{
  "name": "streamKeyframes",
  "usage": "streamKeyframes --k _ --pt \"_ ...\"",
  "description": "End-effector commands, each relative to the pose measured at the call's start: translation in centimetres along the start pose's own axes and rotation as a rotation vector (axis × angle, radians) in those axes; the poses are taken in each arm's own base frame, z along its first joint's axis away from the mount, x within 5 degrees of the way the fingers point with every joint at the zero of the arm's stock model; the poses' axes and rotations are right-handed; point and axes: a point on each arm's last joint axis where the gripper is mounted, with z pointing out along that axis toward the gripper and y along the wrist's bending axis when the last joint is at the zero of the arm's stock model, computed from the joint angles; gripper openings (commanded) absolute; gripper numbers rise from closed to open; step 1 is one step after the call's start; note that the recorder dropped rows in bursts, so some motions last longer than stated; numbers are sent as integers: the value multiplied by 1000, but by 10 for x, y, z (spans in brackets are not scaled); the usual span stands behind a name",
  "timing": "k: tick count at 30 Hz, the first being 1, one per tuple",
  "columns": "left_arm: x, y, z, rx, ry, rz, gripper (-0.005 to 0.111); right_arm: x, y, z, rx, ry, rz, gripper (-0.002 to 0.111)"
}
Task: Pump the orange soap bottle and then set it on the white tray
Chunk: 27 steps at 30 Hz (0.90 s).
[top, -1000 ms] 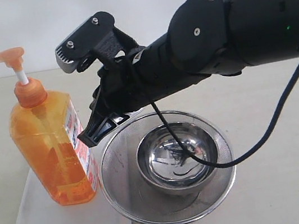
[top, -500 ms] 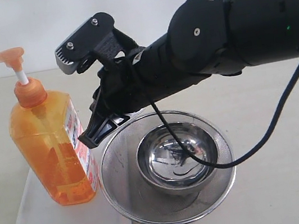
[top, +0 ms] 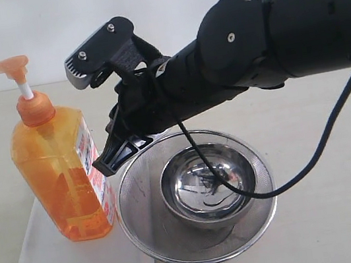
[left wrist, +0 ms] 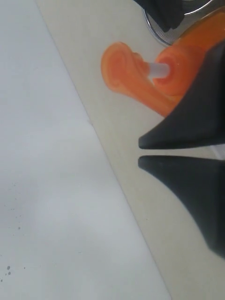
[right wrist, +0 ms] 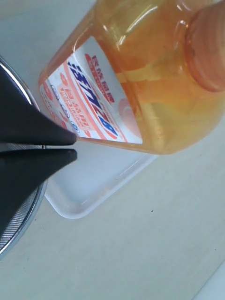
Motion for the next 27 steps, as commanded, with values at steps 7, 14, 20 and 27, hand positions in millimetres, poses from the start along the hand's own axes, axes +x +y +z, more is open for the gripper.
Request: streamKeyframes --k 7,14,20,27 --pt "-5 -4 -2 47 -33 -2 5 -1 -3 -3 10 -6 -12 0" --pt "-6 -5 -2 58 -36 -9 5 -1 -3 -3 10 -6 -12 0" --pt "-6 -7 -2 80 -42 -18 5 -1 -3 -3 16 -12 -9 0" --pt "-6 -7 -2 76 -39 -13 5 -3 -4 -3 24 -24 5 0"
